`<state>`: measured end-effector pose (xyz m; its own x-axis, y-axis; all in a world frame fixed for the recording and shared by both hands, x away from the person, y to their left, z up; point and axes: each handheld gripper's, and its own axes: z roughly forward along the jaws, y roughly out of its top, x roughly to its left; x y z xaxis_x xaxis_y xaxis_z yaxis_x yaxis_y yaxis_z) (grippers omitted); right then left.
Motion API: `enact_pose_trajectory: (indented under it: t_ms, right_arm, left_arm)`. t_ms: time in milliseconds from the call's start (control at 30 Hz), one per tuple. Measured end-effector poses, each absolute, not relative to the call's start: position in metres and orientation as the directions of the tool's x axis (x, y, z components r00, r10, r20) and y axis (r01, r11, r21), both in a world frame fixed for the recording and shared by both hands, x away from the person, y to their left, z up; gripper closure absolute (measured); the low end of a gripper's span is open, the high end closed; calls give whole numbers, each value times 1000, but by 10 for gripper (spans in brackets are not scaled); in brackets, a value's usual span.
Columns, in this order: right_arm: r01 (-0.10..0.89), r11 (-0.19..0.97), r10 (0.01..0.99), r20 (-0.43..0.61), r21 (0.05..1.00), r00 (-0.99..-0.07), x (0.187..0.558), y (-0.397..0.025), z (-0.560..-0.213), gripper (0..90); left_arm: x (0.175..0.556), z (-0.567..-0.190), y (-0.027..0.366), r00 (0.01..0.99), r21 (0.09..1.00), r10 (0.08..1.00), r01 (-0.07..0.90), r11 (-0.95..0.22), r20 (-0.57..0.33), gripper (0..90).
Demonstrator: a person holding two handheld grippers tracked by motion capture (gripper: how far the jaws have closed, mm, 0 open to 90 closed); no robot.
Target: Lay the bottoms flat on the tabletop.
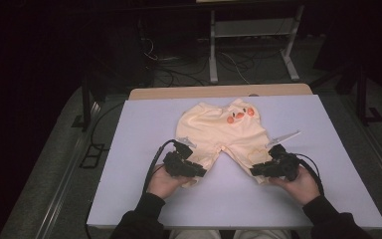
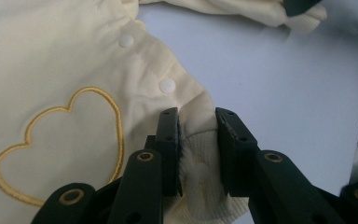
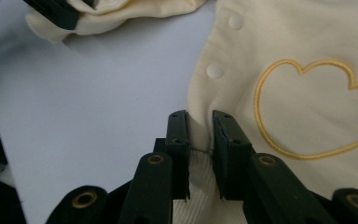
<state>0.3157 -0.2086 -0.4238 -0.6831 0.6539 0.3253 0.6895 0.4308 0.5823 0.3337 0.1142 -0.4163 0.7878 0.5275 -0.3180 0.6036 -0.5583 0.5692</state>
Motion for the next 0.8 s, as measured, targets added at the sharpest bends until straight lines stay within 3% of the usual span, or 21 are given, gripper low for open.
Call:
enact_pose_trajectory:
  t_ms: [400,800]
  right_arm:
    - [714,453,638,365,534,-678,304,-195,-426,763]
    - [700,495,603,376,515,-703,294,-183,-428,760]
  left_arm:
    - [320,-422,93,841,553,462,536,-638,-281,705]
    - [317,-420,94,861,515,402,508,-690,-311,695]
